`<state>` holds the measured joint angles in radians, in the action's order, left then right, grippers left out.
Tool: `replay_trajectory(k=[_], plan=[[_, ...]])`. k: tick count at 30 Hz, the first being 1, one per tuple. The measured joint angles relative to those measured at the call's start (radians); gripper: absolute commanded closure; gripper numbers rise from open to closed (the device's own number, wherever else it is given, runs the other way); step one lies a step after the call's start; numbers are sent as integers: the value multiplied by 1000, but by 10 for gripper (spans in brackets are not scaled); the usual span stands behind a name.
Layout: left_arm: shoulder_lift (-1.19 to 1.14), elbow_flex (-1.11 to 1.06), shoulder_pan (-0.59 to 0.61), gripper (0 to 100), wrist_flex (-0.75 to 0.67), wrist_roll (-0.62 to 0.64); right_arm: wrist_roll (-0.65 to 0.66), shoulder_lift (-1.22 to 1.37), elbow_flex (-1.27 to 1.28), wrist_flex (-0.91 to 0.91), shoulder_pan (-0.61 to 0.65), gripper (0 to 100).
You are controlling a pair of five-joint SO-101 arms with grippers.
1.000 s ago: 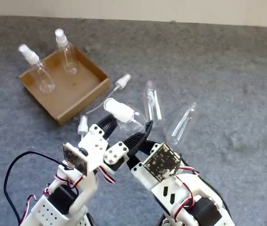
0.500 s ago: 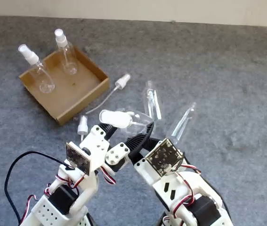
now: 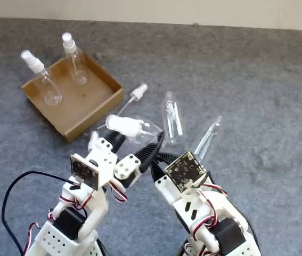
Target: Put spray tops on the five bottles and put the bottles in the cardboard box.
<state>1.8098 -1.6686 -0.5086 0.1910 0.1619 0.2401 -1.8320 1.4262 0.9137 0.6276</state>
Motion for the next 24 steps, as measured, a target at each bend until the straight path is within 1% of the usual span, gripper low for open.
replay_trajectory(k=[4,7,10,13,15,17,19,24], plan=[[0,14,106,938,2,2,0,-2,0,0,-6,988],[0,46,218,938,9,2,0,-2,0,0,-6,988],[0,110,316,938,63,2,0,-8,21,0,-6,988],[0,187,387,938,137,2,0,0,61,0,-8,988],[-6,238,417,938,160,-2,0,0,61,0,-8,988],[-43,293,440,938,161,-48,0,0,63,0,-8,988],[-129,350,446,938,161,-94,0,0,63,0,-8,988],[-416,493,448,938,161,-114,0,0,63,0,-8,988]])
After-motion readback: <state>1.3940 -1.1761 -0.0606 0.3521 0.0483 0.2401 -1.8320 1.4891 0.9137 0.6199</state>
